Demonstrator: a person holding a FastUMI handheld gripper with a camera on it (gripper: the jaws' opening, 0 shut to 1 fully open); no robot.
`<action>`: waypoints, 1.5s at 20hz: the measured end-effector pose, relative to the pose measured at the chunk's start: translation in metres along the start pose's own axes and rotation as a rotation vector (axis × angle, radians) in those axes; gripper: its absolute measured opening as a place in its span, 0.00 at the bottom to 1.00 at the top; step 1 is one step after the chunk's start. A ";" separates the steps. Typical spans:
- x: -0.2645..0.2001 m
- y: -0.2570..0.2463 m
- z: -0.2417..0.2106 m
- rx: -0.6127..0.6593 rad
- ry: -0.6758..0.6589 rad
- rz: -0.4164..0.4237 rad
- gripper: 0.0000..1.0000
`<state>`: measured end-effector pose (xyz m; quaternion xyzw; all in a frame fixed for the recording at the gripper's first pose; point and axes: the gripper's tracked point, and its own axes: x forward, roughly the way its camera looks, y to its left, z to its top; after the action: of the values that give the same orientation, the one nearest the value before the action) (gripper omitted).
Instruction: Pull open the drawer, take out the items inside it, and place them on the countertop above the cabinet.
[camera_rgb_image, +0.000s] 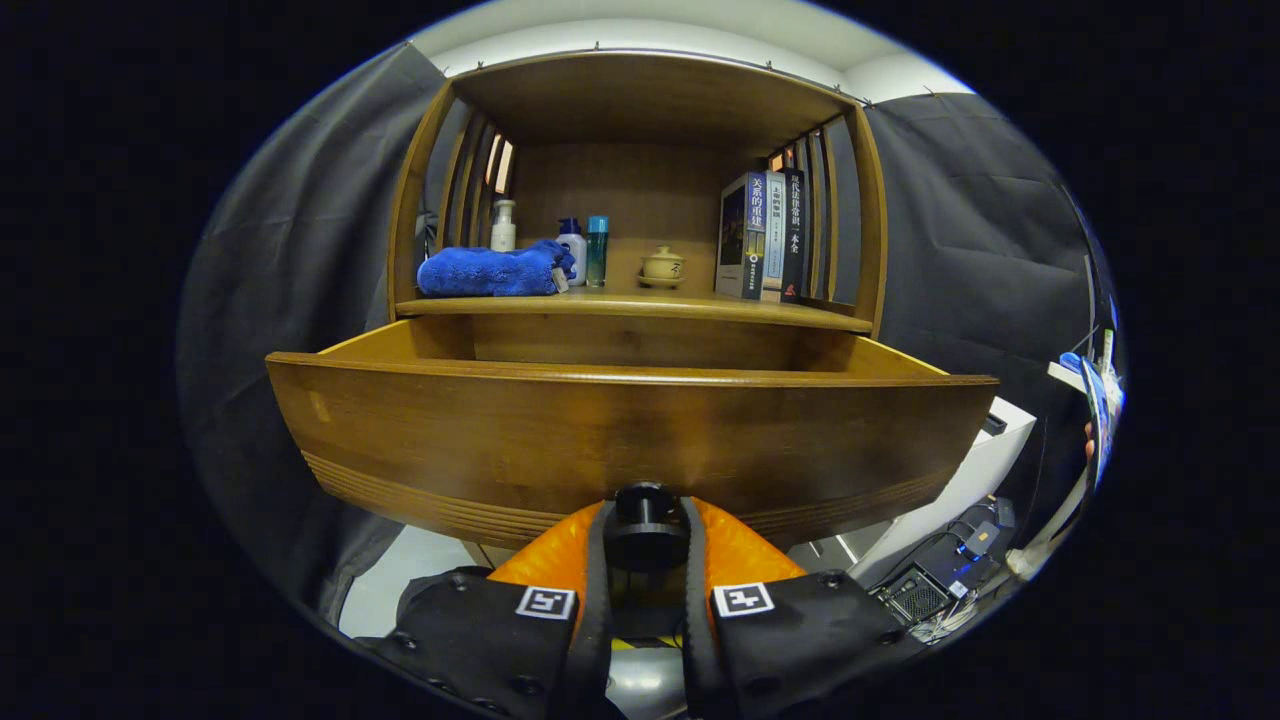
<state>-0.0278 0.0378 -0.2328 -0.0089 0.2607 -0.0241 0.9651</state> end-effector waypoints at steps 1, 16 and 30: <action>0.001 0.001 0.000 -0.004 -0.003 0.001 0.39; -0.032 -0.014 0.052 0.031 -0.188 -0.058 0.80; 0.036 -0.034 0.203 0.068 -0.104 -0.200 0.98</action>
<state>0.1038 0.0028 -0.0747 -0.0037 0.2074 -0.1287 0.9698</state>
